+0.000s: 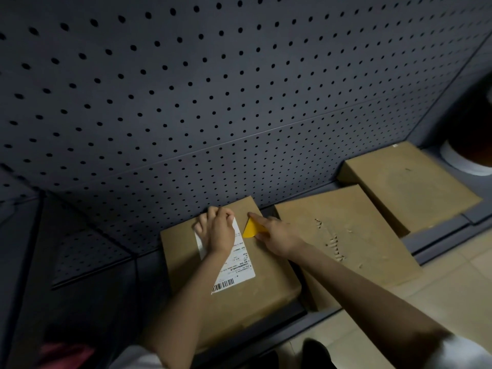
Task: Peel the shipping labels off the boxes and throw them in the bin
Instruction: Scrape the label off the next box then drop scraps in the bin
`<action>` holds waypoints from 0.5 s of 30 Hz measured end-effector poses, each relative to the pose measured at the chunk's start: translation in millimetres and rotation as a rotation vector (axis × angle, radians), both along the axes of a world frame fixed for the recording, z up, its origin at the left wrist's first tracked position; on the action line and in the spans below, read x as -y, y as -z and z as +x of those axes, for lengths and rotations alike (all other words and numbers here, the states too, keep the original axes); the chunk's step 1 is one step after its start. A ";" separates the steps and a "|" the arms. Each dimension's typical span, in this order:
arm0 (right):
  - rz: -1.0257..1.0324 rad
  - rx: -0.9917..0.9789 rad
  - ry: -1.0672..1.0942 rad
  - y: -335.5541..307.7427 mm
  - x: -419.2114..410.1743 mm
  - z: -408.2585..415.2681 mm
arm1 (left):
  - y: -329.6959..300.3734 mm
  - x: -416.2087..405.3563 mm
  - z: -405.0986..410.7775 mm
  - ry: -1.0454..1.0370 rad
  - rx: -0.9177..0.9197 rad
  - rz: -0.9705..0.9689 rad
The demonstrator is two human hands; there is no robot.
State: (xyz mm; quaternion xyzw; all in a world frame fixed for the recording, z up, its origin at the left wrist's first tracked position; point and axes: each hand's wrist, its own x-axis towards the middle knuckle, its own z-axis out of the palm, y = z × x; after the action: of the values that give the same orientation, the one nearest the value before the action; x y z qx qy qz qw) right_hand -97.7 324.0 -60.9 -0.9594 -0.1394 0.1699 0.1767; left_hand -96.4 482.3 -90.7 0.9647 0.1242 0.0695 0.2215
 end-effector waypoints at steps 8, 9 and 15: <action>0.042 0.012 0.011 1.8 1.9 -0.7 | 3.2 -8.0 2.1 0.104 0.046 0.050; 0.052 0.014 0.012 3.0 2.2 -0.9 | 2.3 -5.6 3.3 0.084 0.044 0.050; 0.071 0.024 0.013 5.7 2.0 -0.4 | 6.4 -6.2 -5.4 0.121 0.171 -0.002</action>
State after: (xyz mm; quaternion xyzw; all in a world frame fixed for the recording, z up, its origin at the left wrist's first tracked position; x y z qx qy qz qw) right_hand -98.0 322.0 -66.6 -0.9554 -0.1412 0.1520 0.2102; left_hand -101.8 488.6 -97.1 0.9608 0.0464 0.1381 0.2359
